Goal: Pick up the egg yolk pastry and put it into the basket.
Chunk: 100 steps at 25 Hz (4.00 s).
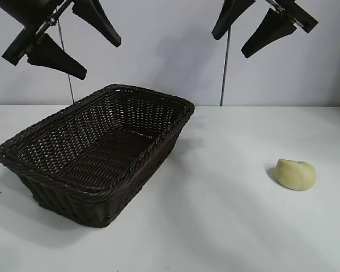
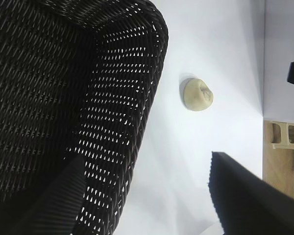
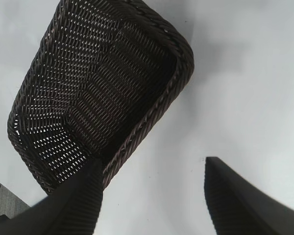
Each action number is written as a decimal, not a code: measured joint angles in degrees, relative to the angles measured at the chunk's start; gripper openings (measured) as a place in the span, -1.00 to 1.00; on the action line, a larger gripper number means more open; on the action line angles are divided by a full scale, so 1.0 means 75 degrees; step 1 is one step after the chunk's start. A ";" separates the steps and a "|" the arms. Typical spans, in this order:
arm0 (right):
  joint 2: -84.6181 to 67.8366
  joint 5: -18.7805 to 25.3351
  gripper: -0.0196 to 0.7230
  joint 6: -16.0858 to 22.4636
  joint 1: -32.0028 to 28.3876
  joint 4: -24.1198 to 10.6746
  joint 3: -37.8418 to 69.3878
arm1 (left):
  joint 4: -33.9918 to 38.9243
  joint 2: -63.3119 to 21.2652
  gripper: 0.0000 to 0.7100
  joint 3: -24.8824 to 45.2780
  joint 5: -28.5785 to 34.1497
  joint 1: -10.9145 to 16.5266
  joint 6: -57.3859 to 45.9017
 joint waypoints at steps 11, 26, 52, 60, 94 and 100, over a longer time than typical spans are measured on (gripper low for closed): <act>0.0000 0.0000 0.25 0.0000 0.0000 0.0008 0.0000 | -0.0015 0.0000 0.46 0.0000 0.0000 0.0000 0.0000; 0.0000 0.0000 0.25 0.0000 0.0000 0.0008 0.0000 | -0.0015 0.0000 0.46 0.0000 -0.0135 0.0000 0.0000; 0.0000 -0.0032 0.25 0.0000 0.0000 0.0017 0.0000 | 0.1829 -0.1209 0.46 0.0000 0.0584 0.0000 -0.3182; 0.0000 -0.0032 0.25 0.0000 0.0000 0.0017 0.0000 | 0.2852 -0.1977 0.46 0.0387 0.0776 0.0000 -0.4355; 0.0000 -0.0032 0.25 0.0000 0.0000 0.0017 0.0000 | 0.5187 -0.3022 0.45 0.4671 -0.2761 -0.1572 -1.0641; 0.0000 -0.0032 0.25 0.0000 0.0000 0.0017 0.0000 | 0.5253 -0.2911 0.45 0.4671 -0.3070 -0.1572 -1.0761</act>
